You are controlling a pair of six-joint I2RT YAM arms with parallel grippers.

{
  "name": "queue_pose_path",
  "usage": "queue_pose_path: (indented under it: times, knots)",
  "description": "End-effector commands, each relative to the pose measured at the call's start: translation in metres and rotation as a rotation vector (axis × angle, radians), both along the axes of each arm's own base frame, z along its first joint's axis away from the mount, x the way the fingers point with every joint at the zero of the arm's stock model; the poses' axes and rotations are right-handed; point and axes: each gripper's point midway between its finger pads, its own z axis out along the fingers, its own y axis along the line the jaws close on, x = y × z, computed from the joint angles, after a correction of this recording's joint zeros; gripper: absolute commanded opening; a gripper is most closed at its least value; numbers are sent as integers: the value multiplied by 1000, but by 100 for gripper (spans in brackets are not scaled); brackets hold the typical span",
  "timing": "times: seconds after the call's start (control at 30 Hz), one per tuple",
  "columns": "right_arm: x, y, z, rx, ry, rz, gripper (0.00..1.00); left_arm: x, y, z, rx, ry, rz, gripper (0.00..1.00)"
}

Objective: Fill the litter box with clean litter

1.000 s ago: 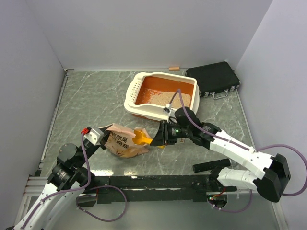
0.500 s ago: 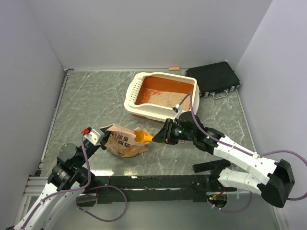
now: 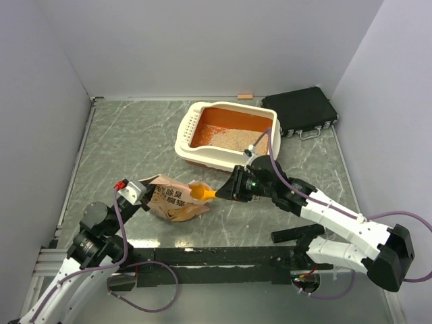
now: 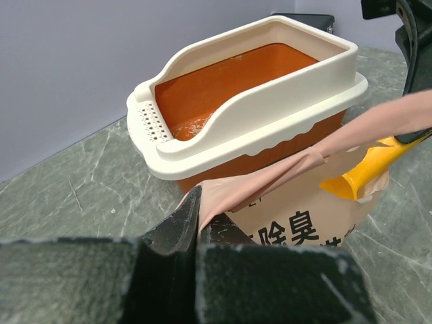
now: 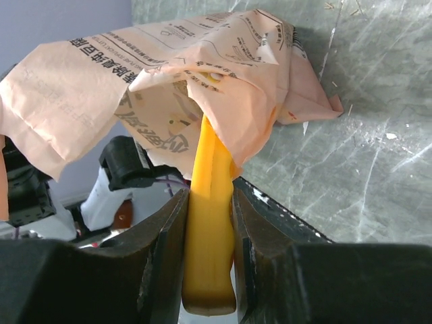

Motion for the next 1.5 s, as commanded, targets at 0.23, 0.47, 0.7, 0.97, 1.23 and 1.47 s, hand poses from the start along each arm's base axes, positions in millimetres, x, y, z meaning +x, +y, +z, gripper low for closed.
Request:
queue_pose_path:
  times: [0.23,0.47,0.7,0.97,1.23,1.47]
  knots:
    - [3,15,26,-198,-13,280,0,-15,3,71,-151,-196,-32,1]
    - [7,40,9,-209,75,365,0,-10,2,68,-144,-168,-21,1]
    - [11,64,-35,-144,164,367,0,-8,1,65,-140,-156,-16,1]
    - [10,87,-51,88,150,362,0,-8,0,64,-136,-156,-24,1]
    - [2,77,-20,337,-3,351,0,-6,-1,62,-128,-150,-21,1]
    - [-15,64,-5,511,-35,357,0,-6,-2,60,-122,-151,-28,1]
